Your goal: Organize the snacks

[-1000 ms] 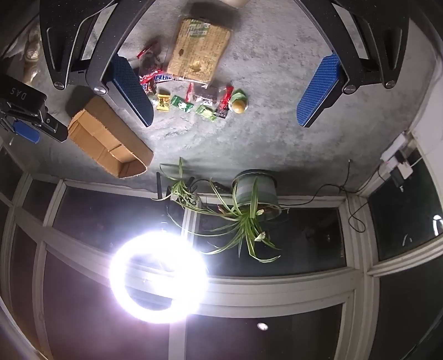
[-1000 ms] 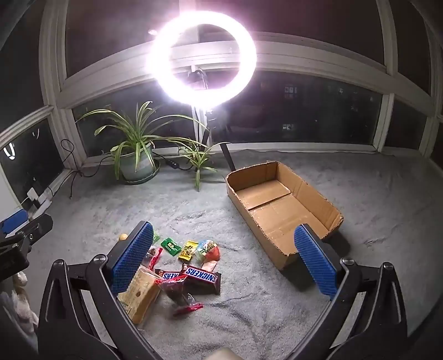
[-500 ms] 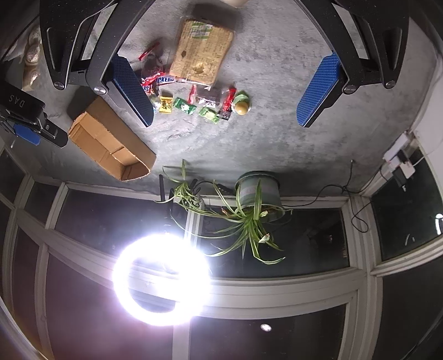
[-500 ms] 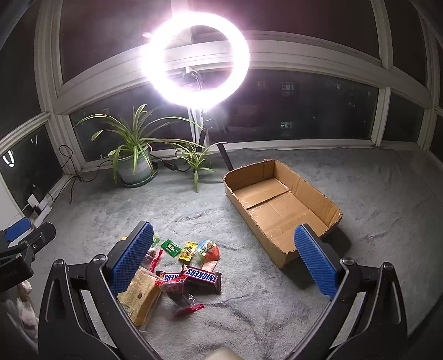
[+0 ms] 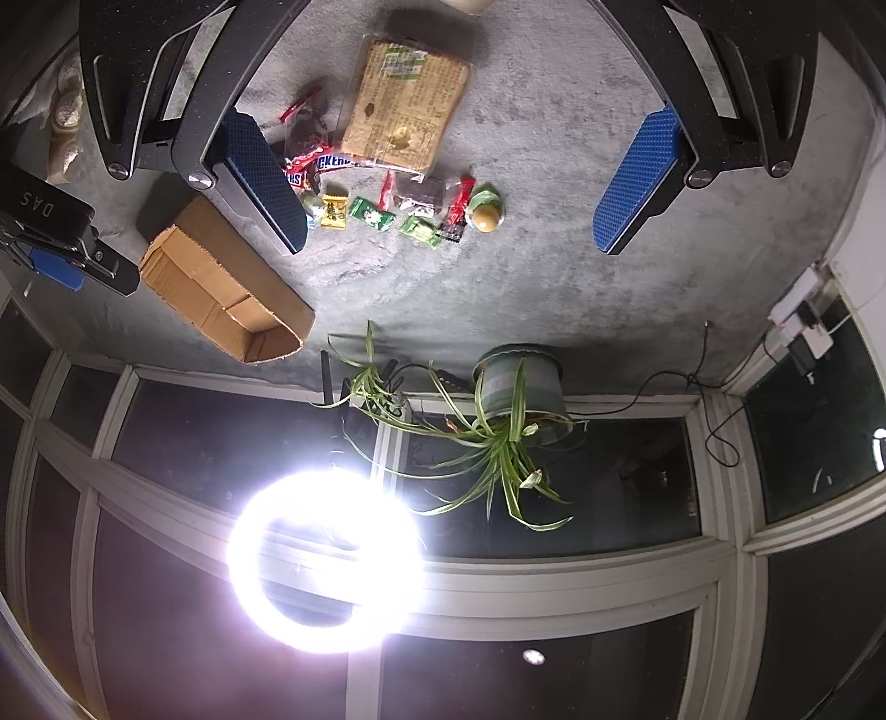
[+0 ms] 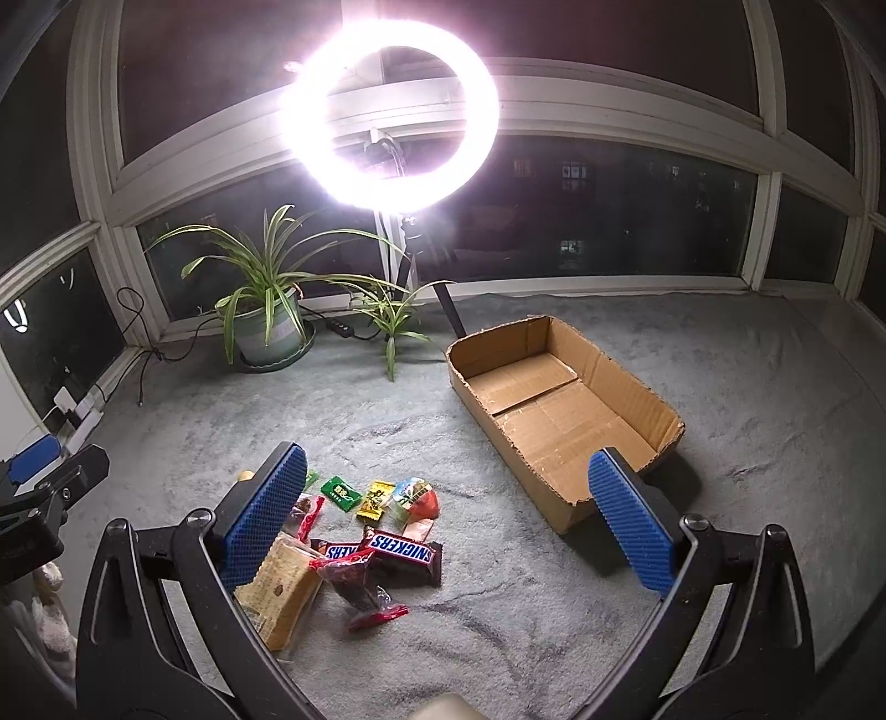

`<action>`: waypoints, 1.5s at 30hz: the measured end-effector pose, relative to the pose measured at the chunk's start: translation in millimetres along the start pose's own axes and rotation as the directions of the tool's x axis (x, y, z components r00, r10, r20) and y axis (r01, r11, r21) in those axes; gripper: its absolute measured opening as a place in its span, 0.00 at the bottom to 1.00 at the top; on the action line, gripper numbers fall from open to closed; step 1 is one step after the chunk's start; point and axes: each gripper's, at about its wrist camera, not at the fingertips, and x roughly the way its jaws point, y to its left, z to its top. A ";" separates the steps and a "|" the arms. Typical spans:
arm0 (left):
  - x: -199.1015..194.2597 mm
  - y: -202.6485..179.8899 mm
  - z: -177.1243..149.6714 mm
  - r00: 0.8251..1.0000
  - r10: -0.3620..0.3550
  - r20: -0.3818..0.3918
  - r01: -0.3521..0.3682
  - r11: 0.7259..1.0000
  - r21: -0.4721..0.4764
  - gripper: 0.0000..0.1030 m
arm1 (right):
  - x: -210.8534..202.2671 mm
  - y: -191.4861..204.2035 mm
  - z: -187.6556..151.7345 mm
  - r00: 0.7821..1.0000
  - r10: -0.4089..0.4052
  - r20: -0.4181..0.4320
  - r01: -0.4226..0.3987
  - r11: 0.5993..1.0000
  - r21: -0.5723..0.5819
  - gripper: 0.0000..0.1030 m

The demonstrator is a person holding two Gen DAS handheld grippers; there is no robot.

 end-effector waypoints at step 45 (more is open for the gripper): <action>25.4 20.6 -11.8 0.994 -0.061 -0.091 0.059 0.998 -0.034 0.99 | 20.8 1.6 -12.5 0.996 0.028 -0.090 -0.027 1.000 0.008 1.00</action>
